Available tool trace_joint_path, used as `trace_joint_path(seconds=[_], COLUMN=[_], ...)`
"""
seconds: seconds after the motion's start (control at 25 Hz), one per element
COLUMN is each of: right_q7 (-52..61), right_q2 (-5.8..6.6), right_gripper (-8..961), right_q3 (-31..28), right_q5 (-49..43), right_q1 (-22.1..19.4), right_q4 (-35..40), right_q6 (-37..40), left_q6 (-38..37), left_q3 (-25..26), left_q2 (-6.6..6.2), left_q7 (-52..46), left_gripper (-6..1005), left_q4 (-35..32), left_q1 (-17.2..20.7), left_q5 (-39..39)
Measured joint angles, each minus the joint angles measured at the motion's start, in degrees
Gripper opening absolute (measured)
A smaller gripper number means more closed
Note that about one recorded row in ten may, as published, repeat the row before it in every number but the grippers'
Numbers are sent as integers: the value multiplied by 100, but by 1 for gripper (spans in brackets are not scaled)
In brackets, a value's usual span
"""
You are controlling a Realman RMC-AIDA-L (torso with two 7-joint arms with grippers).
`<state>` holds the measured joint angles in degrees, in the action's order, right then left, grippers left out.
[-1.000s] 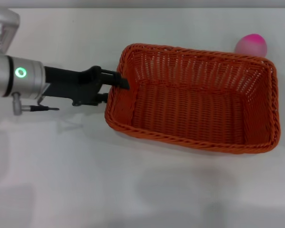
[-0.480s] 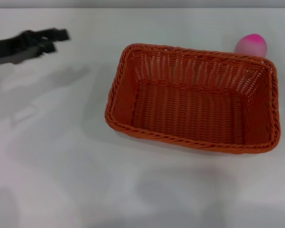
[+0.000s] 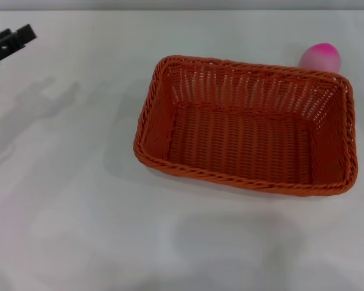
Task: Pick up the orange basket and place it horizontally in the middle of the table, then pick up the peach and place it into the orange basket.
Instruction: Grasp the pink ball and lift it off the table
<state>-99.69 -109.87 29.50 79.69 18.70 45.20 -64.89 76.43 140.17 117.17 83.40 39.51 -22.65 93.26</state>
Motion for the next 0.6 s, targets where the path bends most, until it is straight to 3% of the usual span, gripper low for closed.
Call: trace_joint_path(seconds=[0.2,0.24,0.44,0.6], right_q7=[1285,1747,2393,3086], right_q2=[196,215,248,239], right_gripper=[815,815,814,814], right_q3=[224,299,439,939], right_q5=[-1437,-2182,-3233,-4087], right_q1=[569,832,1394,1850], right_q4=[672,917,963,841], right_q6=[-81,-199,-608,-757], left_q6=[83,103,169,377], left_q3=[30,31,27,23], left_q2=[77,82,115,132], left_q7=[396,503,755,927], left_gripper=[740,740,740,740], left_q4=[32,34,26,4], left_q1=[300,369,491,535], left_q5=[-339,-402,-471,-536])
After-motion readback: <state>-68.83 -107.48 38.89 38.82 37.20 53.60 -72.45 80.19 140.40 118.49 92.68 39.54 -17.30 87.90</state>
